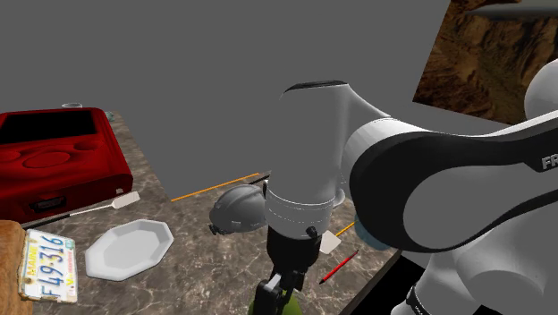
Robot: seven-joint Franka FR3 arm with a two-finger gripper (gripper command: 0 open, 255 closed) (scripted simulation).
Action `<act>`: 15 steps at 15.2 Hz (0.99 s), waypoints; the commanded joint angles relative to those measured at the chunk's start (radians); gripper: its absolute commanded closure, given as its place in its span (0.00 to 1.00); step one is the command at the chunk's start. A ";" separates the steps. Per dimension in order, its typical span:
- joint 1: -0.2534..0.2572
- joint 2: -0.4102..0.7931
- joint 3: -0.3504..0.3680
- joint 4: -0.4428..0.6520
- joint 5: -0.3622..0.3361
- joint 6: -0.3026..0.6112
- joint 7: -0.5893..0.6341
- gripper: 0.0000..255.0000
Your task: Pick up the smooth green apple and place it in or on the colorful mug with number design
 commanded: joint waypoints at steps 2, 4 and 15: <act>0.000 0.000 0.000 0.000 0.000 0.000 0.000 0.00; -0.002 -0.011 -0.012 0.024 -0.006 -0.036 0.000 0.00; -0.010 -0.033 -0.044 0.097 -0.024 -0.133 0.003 0.00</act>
